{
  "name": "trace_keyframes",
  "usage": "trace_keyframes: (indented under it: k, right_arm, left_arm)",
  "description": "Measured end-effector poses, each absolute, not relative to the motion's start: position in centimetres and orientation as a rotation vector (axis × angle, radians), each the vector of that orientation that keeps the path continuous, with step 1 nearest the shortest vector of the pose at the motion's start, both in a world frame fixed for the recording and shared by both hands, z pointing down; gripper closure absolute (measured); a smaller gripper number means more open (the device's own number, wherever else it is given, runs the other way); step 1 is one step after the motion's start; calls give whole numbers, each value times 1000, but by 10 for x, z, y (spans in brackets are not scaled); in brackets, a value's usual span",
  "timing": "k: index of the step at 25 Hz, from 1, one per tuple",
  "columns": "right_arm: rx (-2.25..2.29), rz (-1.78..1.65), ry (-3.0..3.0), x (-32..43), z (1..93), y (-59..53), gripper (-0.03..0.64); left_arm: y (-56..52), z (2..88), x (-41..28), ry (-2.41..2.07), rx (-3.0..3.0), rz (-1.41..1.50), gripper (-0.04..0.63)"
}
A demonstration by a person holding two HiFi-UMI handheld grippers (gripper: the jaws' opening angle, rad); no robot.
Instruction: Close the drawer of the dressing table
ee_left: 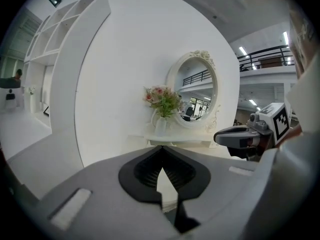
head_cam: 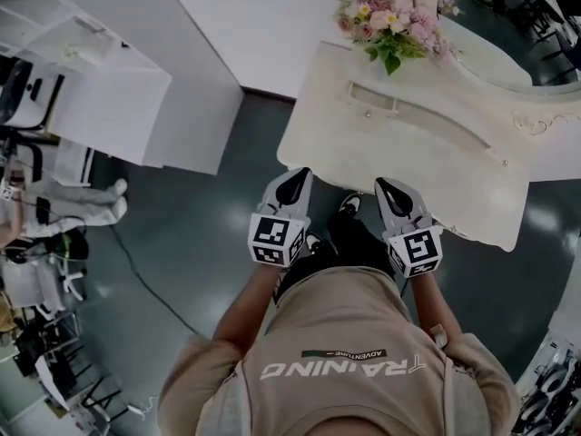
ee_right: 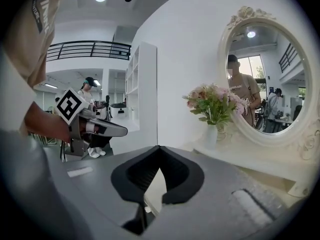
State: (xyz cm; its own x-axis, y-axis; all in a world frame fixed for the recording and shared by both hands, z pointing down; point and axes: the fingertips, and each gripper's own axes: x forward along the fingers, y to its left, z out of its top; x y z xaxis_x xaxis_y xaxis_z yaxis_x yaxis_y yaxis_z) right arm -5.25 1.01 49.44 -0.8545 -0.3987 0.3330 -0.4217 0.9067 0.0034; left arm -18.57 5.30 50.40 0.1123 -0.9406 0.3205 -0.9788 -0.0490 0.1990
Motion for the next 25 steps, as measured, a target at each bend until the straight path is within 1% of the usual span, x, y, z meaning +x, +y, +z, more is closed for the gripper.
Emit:
trace_keyframes:
  k: [4,14,25]
  right_arm:
    - [615,139,-2748,-52,501,-21,615]
    - [643,86,-2831,-70,487,-116,614]
    - [786,125,-2767,-27,493,-162,615]
  left_arm:
    - [25,501,-188,-1874,2030,193,577]
    - [-68,495,-188,-1837,2098,293,577]
    - [-136,502,-150,-1715,2195,338,577]
